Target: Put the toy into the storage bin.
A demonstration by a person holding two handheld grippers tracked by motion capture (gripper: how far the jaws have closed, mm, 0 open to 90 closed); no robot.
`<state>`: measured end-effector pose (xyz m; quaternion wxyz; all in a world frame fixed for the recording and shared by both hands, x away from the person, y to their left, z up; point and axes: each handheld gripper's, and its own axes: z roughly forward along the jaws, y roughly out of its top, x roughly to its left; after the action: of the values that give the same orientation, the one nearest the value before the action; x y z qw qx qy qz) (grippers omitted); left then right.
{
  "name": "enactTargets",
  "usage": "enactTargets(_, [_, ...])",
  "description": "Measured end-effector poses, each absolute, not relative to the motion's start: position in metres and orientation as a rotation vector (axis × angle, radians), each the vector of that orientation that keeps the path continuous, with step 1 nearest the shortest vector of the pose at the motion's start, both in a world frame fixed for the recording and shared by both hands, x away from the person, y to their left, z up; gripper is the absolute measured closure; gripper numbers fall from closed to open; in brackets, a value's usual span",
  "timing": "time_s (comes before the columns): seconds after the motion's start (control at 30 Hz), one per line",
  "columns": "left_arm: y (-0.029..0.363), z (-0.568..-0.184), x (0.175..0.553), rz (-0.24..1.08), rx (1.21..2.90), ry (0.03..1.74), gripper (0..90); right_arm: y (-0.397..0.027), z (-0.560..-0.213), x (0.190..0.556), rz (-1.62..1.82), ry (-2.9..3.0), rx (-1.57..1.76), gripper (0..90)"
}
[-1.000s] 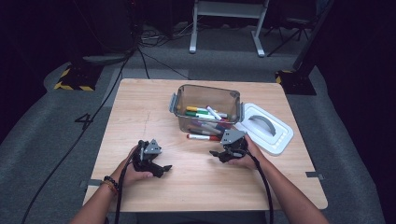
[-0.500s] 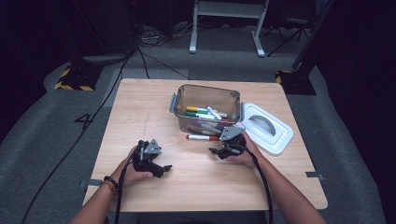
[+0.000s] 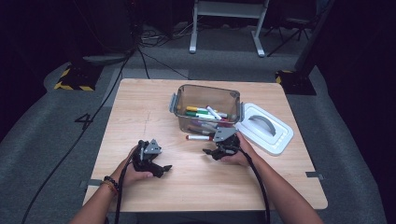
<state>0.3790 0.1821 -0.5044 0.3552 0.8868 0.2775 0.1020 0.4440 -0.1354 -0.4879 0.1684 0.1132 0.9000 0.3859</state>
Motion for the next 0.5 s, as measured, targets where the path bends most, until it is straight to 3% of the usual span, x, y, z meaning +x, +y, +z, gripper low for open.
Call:
enactTargets(0.43, [0.182, -0.504, 0.379, 0.264, 2.292, 0.717, 12.3, -0.125, -0.497, 0.448, 1.099, 2.540, 0.327, 31.8])
enactTargets(0.5, [0.182, -0.504, 0.379, 0.264, 2.292, 0.717, 12.3, -0.124, -0.495, 0.448, 1.115, 2.576, 0.326, 37.9])
